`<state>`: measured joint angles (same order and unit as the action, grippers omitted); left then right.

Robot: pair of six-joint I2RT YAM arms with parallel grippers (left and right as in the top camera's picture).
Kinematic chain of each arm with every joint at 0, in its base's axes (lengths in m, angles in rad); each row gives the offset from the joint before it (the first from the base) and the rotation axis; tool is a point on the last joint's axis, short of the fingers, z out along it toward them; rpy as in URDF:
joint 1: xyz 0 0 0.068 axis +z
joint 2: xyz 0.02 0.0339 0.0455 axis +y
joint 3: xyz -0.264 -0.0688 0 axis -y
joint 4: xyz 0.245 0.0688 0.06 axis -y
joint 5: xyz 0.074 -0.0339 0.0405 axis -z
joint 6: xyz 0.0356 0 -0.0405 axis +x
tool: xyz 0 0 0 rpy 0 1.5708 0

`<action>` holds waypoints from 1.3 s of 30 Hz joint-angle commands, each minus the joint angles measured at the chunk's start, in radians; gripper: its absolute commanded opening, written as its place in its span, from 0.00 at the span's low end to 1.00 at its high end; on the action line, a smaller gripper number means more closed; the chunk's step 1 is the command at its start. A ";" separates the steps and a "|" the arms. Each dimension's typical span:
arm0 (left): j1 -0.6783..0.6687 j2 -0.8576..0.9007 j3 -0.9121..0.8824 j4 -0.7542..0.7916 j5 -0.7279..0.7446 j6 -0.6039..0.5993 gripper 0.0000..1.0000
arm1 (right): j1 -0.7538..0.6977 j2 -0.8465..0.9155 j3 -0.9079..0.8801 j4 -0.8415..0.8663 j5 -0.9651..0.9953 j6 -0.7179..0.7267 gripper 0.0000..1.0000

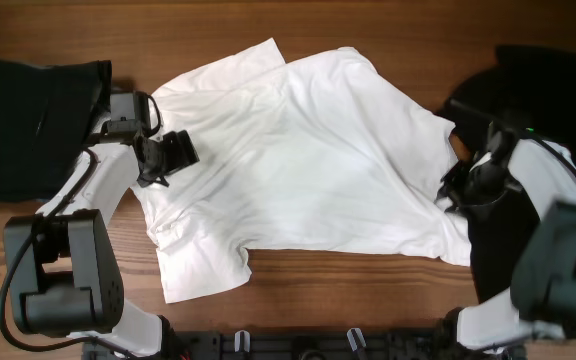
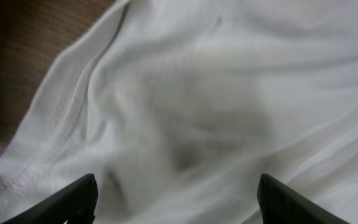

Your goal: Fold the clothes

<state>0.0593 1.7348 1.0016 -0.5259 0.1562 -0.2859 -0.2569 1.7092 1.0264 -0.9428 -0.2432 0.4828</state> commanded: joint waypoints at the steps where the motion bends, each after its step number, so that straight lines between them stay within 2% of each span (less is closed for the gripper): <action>1: 0.002 0.023 -0.022 -0.030 0.023 0.015 0.73 | 0.005 -0.220 0.056 0.066 -0.137 -0.120 0.51; 3: 0.003 0.034 -0.058 -0.025 0.022 0.012 0.53 | 0.005 -0.291 0.056 0.109 -0.175 -0.117 0.52; 4: 0.005 0.041 -0.077 -0.021 0.017 -0.009 0.46 | 0.005 -0.320 0.056 0.127 -0.186 -0.116 0.52; 7: 0.015 0.056 -0.137 -0.019 -0.040 -0.133 0.22 | 0.005 -0.369 0.056 0.158 -0.189 -0.116 0.51; 12: 0.068 0.059 -0.233 -0.045 -0.118 -0.255 0.05 | 0.015 -0.353 0.054 0.178 -0.184 -0.132 0.50; 13: 0.087 0.059 -0.246 -0.064 -0.151 -0.267 0.04 | 0.027 -0.339 0.054 0.191 -0.184 -0.146 0.50; 17: 0.217 0.052 -0.253 -0.146 -0.285 -0.282 0.04 | 0.069 -0.288 0.054 0.243 -0.171 -0.177 0.53; 22: 0.454 -0.010 -0.251 -0.185 -0.264 -0.235 0.04 | 0.105 -0.195 0.054 0.346 -0.079 -0.177 0.70; 26: 0.595 -0.086 -0.249 -0.195 -0.240 -0.177 0.05 | 0.107 -0.098 0.054 0.444 -0.069 -0.181 0.73; 30: 0.678 -0.154 -0.249 -0.172 -0.053 -0.137 0.25 | 0.114 0.005 0.054 0.544 -0.109 -0.195 0.73; 34: 0.670 -0.188 -0.249 -0.150 0.102 -0.048 0.45 | 0.140 0.098 0.054 0.581 -0.120 -0.207 0.72; 36: 0.648 -0.195 -0.249 -0.150 0.117 -0.028 0.50 | 0.157 0.122 0.055 0.586 -0.136 -0.279 0.74; 39: 0.601 -0.198 -0.249 -0.152 0.163 0.027 0.52 | 0.168 0.116 0.057 0.584 -0.128 -0.328 0.75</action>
<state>0.7097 1.5585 0.7597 -0.6807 0.2180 -0.3588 -0.1074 1.8179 1.0779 -0.3649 -0.3477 0.2497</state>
